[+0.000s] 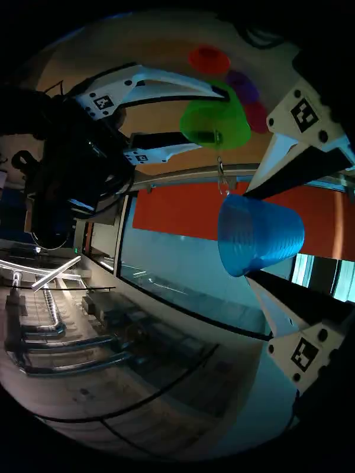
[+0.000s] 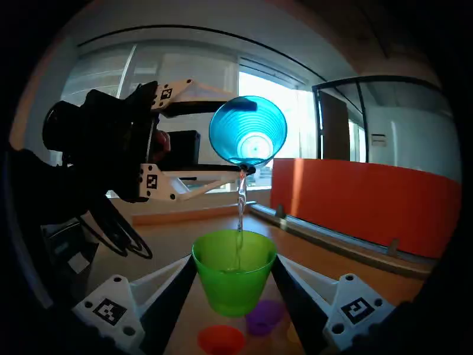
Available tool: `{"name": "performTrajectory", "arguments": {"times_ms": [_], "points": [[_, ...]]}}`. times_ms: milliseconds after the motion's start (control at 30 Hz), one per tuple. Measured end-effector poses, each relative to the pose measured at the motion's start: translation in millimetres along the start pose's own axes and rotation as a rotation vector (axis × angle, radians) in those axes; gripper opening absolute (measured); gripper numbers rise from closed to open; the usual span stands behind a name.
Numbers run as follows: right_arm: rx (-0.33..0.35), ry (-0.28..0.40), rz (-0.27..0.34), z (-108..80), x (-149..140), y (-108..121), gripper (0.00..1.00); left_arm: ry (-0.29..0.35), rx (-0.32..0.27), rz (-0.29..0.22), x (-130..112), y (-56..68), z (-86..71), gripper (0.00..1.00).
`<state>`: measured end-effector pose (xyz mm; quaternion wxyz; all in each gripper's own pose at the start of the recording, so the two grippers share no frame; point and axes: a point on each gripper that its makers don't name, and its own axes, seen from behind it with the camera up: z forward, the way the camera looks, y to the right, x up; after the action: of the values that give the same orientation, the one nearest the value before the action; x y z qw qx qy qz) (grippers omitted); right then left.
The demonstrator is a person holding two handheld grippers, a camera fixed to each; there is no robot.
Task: Pour water
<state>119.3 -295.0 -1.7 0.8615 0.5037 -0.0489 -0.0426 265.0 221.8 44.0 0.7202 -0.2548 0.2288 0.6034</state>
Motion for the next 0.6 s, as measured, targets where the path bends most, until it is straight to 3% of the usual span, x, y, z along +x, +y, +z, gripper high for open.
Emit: {"name": "performTrajectory", "arguments": {"times_ms": [600], "points": [[-0.005, 0.008, -0.005, -1.5, 1.5, 2.3, 0.9, 0.009, 0.009, 0.07, 1.9, -3.2, 0.9, 0.84]]}}
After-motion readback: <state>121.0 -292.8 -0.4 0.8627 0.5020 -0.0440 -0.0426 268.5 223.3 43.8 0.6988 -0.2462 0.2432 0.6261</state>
